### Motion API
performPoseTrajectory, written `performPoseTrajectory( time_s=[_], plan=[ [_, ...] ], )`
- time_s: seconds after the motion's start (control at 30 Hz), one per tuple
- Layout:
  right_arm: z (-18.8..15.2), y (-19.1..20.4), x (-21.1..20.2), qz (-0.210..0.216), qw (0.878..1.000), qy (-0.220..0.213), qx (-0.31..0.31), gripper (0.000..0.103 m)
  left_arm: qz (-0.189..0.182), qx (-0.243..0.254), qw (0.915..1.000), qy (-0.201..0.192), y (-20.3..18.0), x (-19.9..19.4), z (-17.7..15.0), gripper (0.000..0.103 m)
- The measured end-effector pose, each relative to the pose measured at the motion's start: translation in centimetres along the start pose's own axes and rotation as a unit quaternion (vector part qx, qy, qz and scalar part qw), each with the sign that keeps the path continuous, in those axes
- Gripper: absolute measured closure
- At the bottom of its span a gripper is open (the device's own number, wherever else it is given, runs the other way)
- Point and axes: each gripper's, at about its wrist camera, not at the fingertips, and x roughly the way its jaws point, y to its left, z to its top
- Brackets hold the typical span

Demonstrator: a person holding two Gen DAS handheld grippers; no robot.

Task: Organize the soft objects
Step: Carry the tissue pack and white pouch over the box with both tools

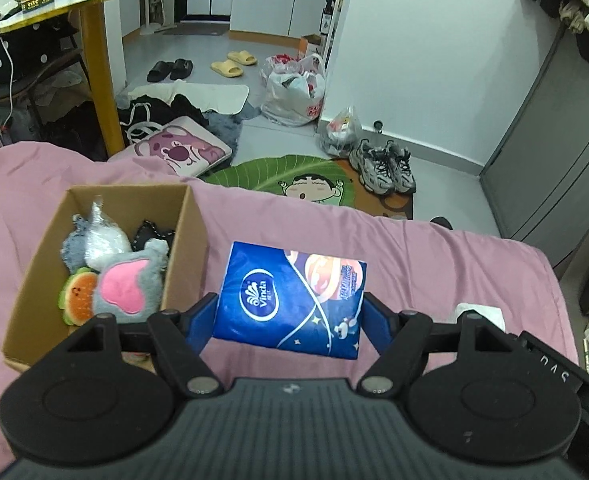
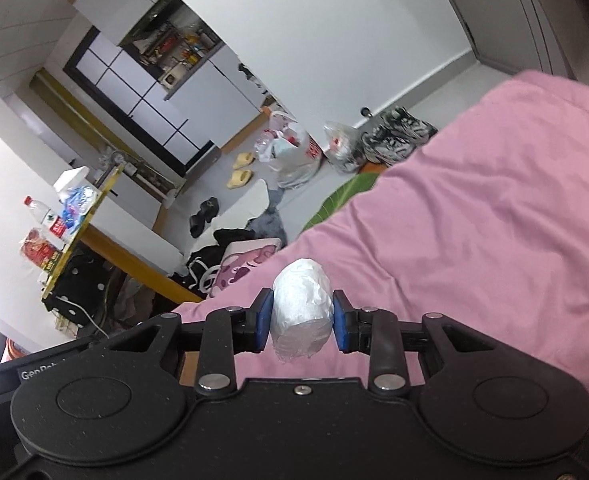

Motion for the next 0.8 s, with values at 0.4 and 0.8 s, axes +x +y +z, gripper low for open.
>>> performPoseTrajectory(
  time_s=[0.4, 0.8],
  plan=[
    [0.0, 4.9, -3.5, 0.031, 0.998, -0.028, -0.041, 0.072, -0.008, -0.018, 0.9992, -0.035, 3.9, -5.1, -0.1, 0.029],
    [-0.9, 8.7, -5.3, 0.049, 0.996, -0.026, -0.073, 0.072, -0.003, -0.043, 0.9966, -0.069, 8.6, -9.6, -0.7, 0.029]
  ],
)
